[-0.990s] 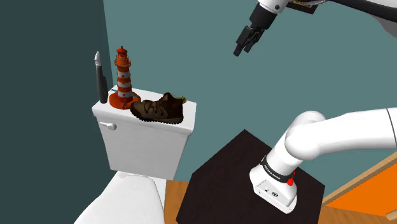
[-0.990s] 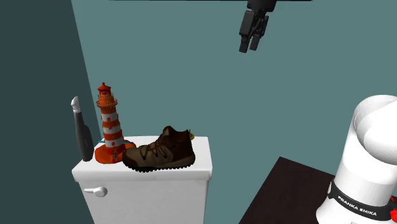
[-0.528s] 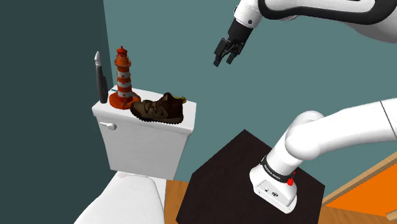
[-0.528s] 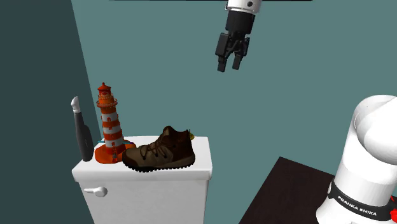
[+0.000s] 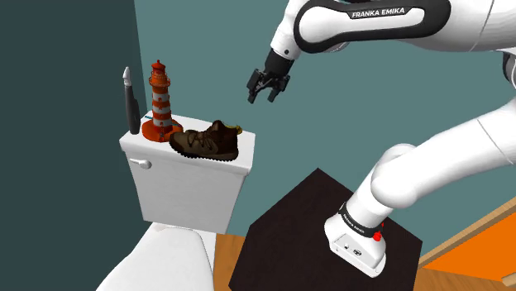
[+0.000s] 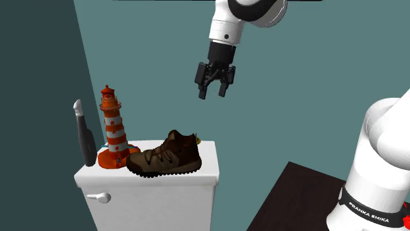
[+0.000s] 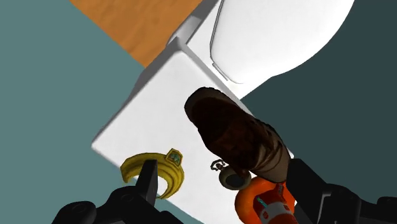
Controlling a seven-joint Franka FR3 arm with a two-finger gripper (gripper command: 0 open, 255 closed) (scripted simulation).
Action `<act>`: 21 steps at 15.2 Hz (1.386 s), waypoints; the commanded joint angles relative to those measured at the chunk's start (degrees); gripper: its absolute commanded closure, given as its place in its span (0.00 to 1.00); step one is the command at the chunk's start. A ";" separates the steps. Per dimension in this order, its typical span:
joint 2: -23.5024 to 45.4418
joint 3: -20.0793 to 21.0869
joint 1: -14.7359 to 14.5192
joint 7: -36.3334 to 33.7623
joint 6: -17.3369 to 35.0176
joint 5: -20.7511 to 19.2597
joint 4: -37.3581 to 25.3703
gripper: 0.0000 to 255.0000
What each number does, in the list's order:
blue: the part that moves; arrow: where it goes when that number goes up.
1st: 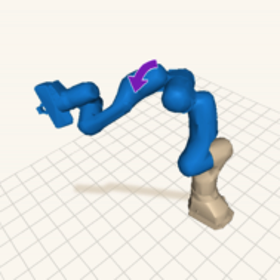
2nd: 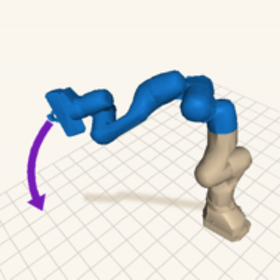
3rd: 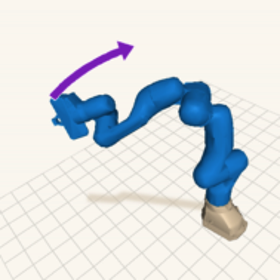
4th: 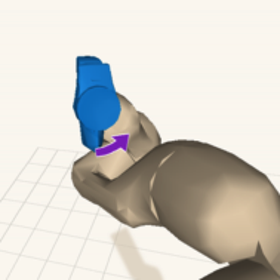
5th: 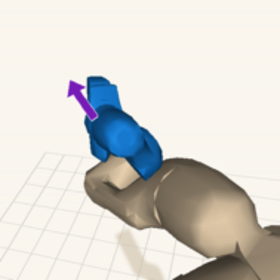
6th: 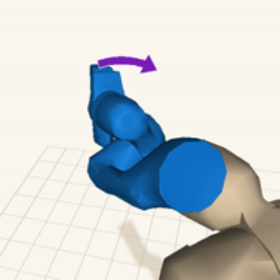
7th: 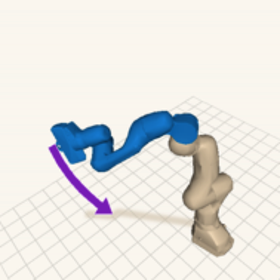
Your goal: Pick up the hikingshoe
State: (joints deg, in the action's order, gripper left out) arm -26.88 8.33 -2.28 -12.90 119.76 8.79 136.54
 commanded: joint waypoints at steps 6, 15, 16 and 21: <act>13.81 3.37 -0.89 -6.99 10.20 3.62 -3.60 0.00; 28.49 5.45 -2.08 -12.56 19.59 5.68 -9.23 0.00; 28.94 5.48 -2.11 -12.44 20.34 5.73 -8.91 0.00; 31.10 5.58 -2.25 -11.85 23.75 5.94 -7.62 0.00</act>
State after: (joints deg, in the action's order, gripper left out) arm 3.78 13.89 -4.50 -24.80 142.91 14.74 128.80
